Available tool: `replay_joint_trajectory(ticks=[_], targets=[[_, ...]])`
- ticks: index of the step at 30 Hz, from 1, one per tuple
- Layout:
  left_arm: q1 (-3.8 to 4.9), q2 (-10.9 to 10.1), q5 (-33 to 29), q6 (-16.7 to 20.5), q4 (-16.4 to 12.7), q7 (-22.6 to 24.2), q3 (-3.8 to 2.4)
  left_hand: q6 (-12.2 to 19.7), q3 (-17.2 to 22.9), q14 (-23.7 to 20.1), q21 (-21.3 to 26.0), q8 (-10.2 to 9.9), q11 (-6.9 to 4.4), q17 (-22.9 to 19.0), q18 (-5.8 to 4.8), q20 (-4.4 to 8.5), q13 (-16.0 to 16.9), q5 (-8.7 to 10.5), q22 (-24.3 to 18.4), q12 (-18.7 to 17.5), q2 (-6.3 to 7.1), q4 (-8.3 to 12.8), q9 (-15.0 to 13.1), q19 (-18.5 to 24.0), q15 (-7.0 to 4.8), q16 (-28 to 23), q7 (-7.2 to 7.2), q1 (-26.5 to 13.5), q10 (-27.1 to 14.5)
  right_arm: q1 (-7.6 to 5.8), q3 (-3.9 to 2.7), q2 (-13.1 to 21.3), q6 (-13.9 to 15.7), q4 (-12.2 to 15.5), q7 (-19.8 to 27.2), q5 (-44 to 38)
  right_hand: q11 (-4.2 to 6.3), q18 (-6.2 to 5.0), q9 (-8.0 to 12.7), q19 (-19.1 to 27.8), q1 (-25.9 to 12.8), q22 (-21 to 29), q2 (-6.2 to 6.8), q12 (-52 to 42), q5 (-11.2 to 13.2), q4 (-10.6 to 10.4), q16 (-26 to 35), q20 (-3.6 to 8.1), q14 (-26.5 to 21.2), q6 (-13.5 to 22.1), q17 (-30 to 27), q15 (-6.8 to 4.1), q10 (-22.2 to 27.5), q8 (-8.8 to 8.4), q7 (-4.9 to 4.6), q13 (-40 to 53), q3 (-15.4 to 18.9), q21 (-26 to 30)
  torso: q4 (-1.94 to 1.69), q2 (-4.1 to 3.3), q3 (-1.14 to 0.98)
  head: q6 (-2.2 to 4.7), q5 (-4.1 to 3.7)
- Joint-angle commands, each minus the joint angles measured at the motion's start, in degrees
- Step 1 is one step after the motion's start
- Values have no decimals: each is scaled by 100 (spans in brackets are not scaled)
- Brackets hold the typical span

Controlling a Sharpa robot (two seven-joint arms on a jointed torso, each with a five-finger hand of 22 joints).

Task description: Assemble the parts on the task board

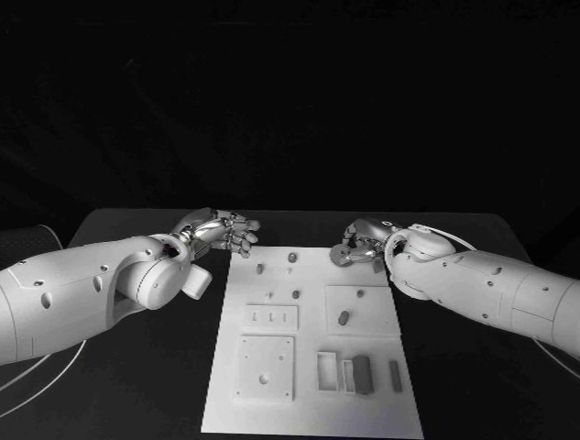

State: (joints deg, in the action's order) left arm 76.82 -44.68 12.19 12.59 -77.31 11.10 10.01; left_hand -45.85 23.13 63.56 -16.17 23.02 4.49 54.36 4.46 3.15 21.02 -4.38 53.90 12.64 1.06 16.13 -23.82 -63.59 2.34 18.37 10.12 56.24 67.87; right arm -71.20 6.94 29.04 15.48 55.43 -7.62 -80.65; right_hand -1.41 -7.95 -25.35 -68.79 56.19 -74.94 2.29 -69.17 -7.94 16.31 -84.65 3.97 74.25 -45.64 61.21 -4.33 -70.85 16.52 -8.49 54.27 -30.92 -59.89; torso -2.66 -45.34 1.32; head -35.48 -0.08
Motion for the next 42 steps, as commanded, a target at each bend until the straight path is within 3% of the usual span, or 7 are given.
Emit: replay_joint_trajectory(ticks=[1,9,18,21,26,34,42], targets=[[11,-5,15,31,-21,39,-7,-5,36,41,39,-18,39,7,83,10,7,-1,7,-38,44,2,-10,-5,9,-27,19,-1,-16,-2,1,38,187,46,36,-101,26,-705,-124,-5,59,-107,-41,16,-19,22,-34,-9,-2,-495,11,-45,-7,244,85,-10,6,-20,3,2,-1,6,-1],[17,-20,16,44,-28,41,-7,-7,37,43,40,-19,38,11,83,10,11,-1,10,-40,45,4,-14,-6,9,-30,18,2,-14,-68,-2,138,298,260,23,-158,35,-705,-129,-13,56,-106,-32,19,-23,18,-38,-8,13,-515,23,-55,-18,251,94,-12,10,-25,4,1,3,9,-5],[27,-32,16,94,-39,50,-7,-9,38,44,41,-21,37,15,83,11,15,-1,12,-42,49,7,-17,-6,8,-32,18,6,-13,-145,-6,219,380,806,-38,-296,54,-705,-138,-28,78,-103,-4,29,-36,25,-37,0,28,-554,19,-73,-38,264,113,-17,3,-31,3,1,4,20,3],[28,-34,16,101,-43,51,-7,-10,40,45,43,-22,37,18,84,11,18,-2,14,-44,53,13,-20,-6,8,-36,17,15,-13,-146,-9,201,386,939,-56,-336,57,-705,-139,-31,84,-102,8,32,-36,26,-35,2,28,-560,13,-76,-42,265,116,-19,3,-32,-7,-2,3,49,-45],[28,-22,16,130,-39,50,-7,-15,43,44,45,-23,37,22,84,11,21,-2,16,-48,54,17,-24,-5,8,-40,17,25,-13,-147,-11,113,458,1097,-123,-448,60,-705,-141,-33,90,-101,11,34,-38,25,-36,3,36,-567,22,-79,-47,267,119,-20,1,-33,-8,1,4,42,10],[31,-23,16,147,-56,54,-6,-19,46,44,47,-23,38,26,84,10,25,-2,18,-51,56,20,-28,-4,9,-44,18,34,-13,-147,-12,-111,431,1191,-168,-586,75,-705,-151,-52,96,-99,41,44,-51,18,-37,7,64,-613,34,-92,-73,283,135,-26,2,-40,5,-4,4,45,49],[38,-2,23,147,-64,51,-7,-24,49,45,48,-23,38,29,84,10,28,-3,20,-54,55,21,-32,-4,9,-48,18,43,-13,-143,6,-417,366,1043,-176,-675,81,-705,-156,-58,100,-96,29,51,-57,15,-32,8,63,-636,16,-98,-85,291,142,-30,-5,-40,-20,-9,13,41,63]])
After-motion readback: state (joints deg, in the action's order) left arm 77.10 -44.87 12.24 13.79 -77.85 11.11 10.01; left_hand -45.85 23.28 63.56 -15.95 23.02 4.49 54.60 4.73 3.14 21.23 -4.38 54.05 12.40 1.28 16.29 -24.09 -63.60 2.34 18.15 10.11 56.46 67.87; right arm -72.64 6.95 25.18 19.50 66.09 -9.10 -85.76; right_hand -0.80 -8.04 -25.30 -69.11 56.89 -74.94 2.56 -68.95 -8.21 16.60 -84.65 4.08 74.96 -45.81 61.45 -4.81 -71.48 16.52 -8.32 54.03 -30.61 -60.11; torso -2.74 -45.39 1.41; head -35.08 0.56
